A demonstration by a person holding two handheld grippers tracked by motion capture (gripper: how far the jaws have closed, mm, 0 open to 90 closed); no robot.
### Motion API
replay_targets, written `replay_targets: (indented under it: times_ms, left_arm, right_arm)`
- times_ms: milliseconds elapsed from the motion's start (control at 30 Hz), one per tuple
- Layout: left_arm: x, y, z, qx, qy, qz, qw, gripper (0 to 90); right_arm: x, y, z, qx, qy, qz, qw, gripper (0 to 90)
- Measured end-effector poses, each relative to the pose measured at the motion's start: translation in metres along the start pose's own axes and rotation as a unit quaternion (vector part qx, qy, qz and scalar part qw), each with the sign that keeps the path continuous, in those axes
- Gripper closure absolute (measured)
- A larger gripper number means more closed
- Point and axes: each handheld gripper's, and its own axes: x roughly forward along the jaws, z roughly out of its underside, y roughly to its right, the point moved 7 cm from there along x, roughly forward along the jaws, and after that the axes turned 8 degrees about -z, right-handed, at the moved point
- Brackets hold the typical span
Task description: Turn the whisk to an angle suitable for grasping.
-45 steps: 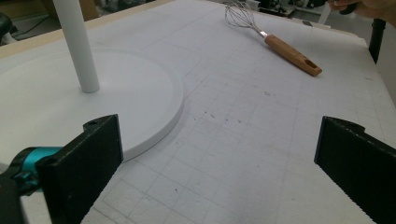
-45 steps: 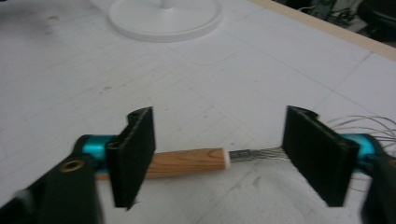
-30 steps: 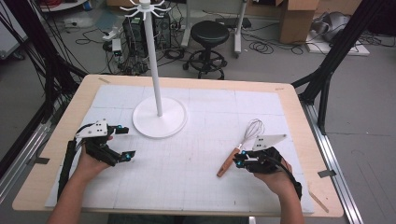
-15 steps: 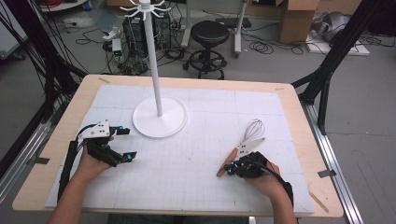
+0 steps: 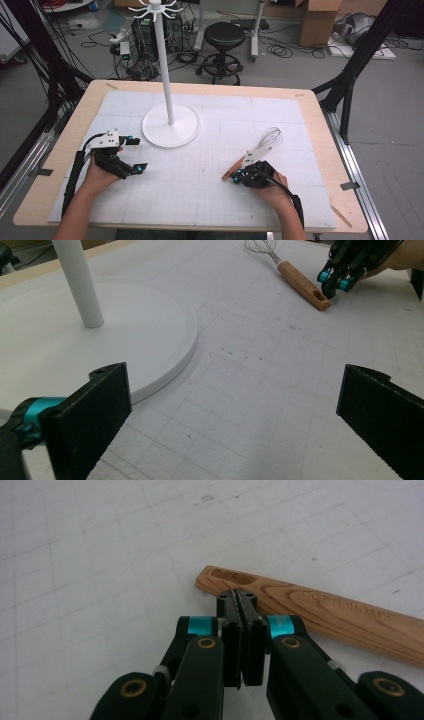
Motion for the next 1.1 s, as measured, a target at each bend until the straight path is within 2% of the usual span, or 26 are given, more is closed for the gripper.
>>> replay_targets:
  times_ms: [67,267,367,500,533,667,767,800,900,1100]
  left_arm:
    - [0.0,0.0,0.0,0.0,0.002,0.001,1.0,1.7]
    - [0.002,0.0,0.001,-0.001,-0.001,0.0,1.0,1.7]
    - [0.002,0.0,0.001,-0.002,-0.003,0.001,1.0,1.7]
    - [0.001,0.0,0.001,-0.003,-0.001,0.0,1.0,1.7]
    - [0.002,0.0,0.001,-0.002,-0.002,0.0,1.0,1.7]
    - [0.002,0.0,0.002,-0.002,-0.003,0.002,1.0,1.7]
    - [0.002,0.0,0.002,-0.001,-0.003,0.003,1.0,1.7]
    - [0.002,0.0,0.002,-0.003,-0.004,0.003,1.0,1.6]
    - [0.001,0.0,0.001,-0.002,-0.002,0.002,1.0,1.7]
    - [0.0,-0.001,0.0,-0.004,0.002,0.002,1.0,1.7]
  right_arm:
    - [0.002,0.001,-0.003,0.007,0.004,0.004,1.0,89.5]
    - [0.006,0.004,-0.011,0.003,0.018,0.011,0.9998,89.4]
    - [0.013,0.003,-0.012,-0.001,0.004,0.008,1.0,88.4]
    - [0.012,0.002,-0.013,-0.001,0.007,0.006,1.0,87.8]
    - [0.008,0.001,-0.015,-0.003,0.019,0.005,0.9998,87.1]
    - [0.002,0.002,-0.017,-0.004,0.038,0.005,0.9993,85.8]
    - [-0.002,0.001,-0.017,-0.003,0.042,0.005,0.9991,82.9]
    - [-0.005,-0.001,-0.018,-0.013,0.043,0.005,0.999,80.1]
    - [-0.007,-0.001,-0.018,-0.01,0.047,0.006,0.9988,77.1]
    - [-0.025,0.003,-0.018,-0.012,0.077,0.023,0.9967,63.8]
